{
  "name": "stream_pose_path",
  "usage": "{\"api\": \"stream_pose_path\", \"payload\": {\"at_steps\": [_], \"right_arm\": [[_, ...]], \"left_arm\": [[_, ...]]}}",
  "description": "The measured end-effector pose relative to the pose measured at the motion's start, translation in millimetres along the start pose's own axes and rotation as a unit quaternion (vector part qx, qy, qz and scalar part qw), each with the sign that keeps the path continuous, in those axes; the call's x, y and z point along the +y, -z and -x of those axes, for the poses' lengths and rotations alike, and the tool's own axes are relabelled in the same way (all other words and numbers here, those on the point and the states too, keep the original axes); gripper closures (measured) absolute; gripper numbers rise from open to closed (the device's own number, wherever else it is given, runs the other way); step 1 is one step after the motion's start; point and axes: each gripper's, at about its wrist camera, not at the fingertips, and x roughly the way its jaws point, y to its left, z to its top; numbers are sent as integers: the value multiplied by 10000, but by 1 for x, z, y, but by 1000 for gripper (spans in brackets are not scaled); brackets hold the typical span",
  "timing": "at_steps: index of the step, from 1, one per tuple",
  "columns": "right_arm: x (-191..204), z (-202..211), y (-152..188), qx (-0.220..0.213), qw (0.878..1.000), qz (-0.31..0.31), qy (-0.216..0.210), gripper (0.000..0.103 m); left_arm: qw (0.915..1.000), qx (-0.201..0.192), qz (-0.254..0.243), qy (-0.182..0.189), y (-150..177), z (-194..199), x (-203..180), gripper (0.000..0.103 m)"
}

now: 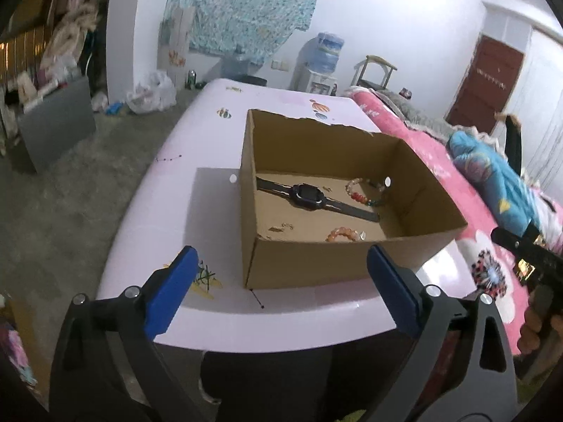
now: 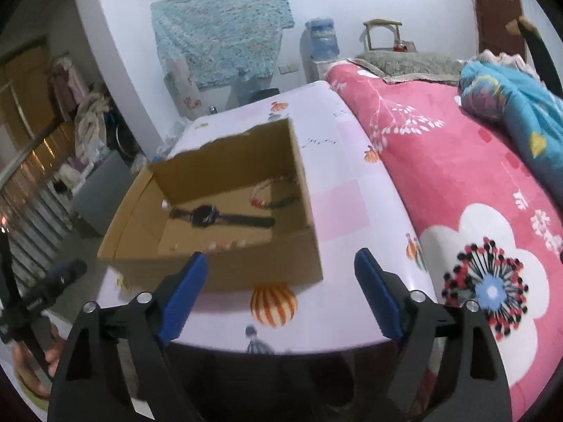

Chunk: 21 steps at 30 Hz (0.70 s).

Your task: Organize jewelry

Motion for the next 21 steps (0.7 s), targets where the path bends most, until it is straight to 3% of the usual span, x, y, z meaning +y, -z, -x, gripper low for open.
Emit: {"api": "stream_pose_path", "payload": {"at_steps": [5, 9, 14, 21], "right_arm": [[19, 4, 6, 228, 9992, 221, 250, 10], [25, 8, 5, 353, 9980, 179, 494, 8], [32, 2, 4, 523, 9977, 114, 406, 7], [50, -25, 8, 871, 9930, 502, 623, 7]], "left_arm": [[9997, -94, -178, -159, -4, 14, -18, 8], [9985, -134, 29, -528, -12, 22, -21, 8], [9967, -3, 187, -792, -17, 19, -23, 8], [9929, 335, -117, -1136, -18, -2, -39, 8]]}}
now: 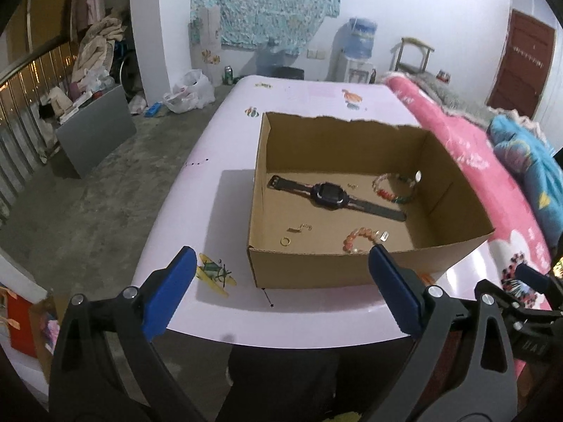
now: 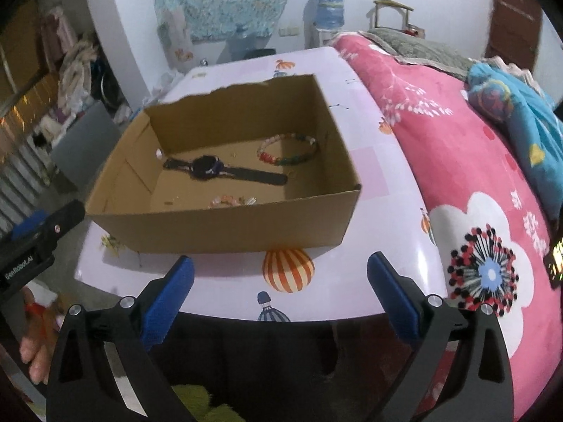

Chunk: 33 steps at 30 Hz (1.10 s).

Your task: Organize jewelry

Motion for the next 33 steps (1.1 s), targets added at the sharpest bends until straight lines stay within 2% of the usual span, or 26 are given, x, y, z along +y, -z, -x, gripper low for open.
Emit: {"api": "stream_pose_path", "payload": {"at_steps": [9, 33], "right_arm": [[10, -21, -8, 270, 9996, 66, -22, 7], [7, -27, -11, 407, 9991, -33, -81, 7]], "left_arm": [[9994, 307, 92, -110, 3, -14, -8, 8], [9992, 378, 12, -162, 5, -19, -16, 8]]}}
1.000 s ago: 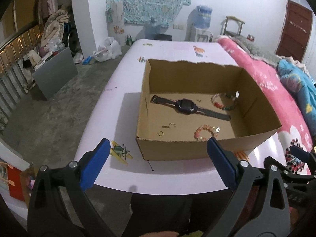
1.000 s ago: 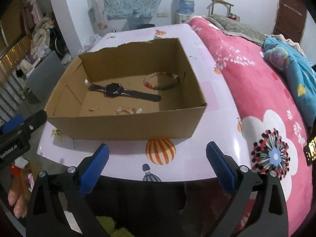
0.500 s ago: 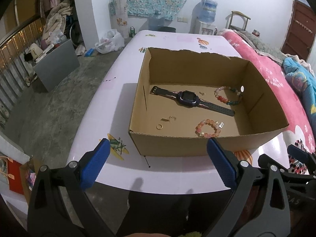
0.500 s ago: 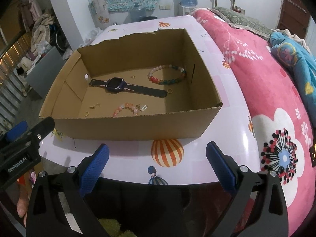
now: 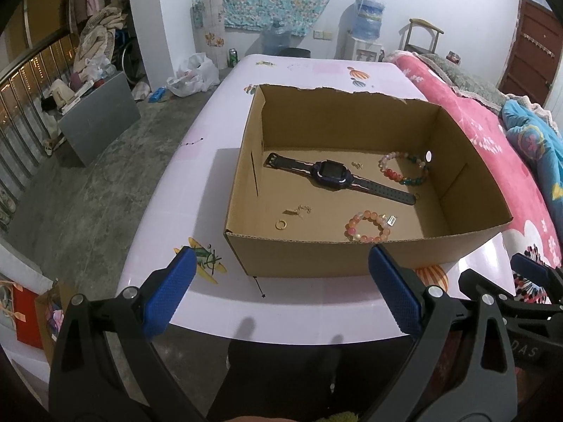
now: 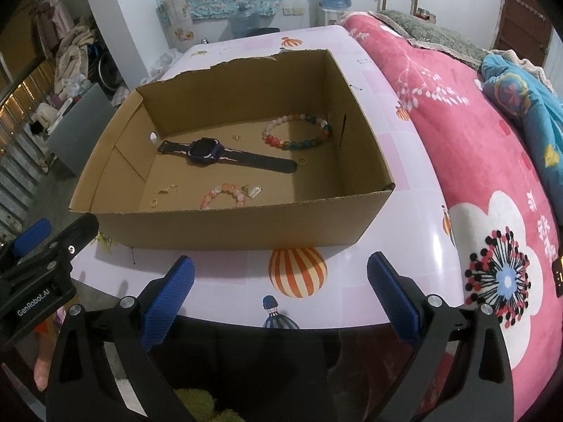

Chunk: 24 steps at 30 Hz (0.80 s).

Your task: Organize jewelry

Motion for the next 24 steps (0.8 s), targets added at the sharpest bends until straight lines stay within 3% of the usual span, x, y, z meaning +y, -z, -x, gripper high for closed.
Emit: {"api": "stream_pose_path", "payload": {"at_steps": [24], "right_arm": [[-3, 2, -3, -24, 10000, -45, -52, 7]], "left_arm": [[10000, 22, -2, 30, 4, -4, 2, 8]]}}
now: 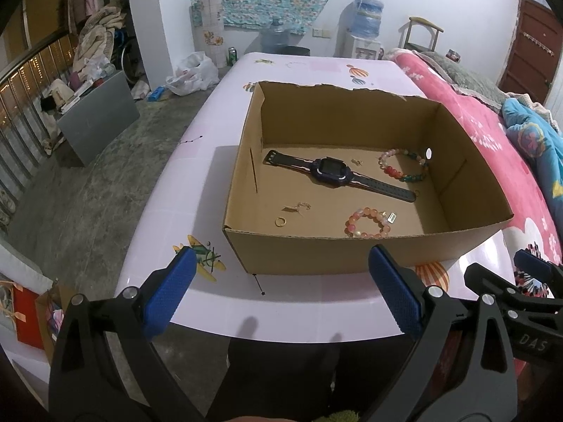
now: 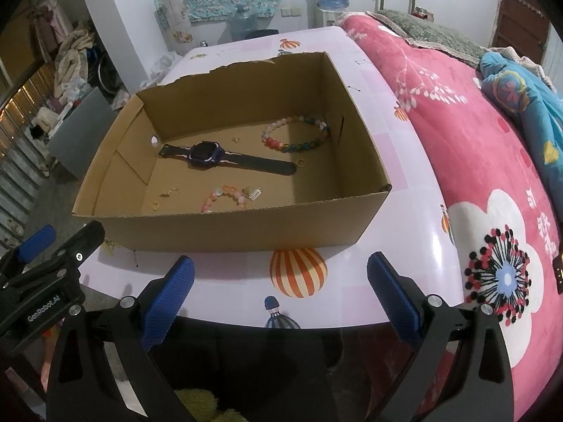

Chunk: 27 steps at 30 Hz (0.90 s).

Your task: Organize jewelry

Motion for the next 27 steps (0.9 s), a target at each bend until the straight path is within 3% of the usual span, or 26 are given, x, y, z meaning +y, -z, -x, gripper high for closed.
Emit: {"api": "stream_pose_path", "payload": {"at_steps": [27], "right_arm": [[0, 2, -1, -25, 10000, -22, -15, 7]], "left_arm": [[10000, -7, 13, -10, -1, 1, 3, 8]]}}
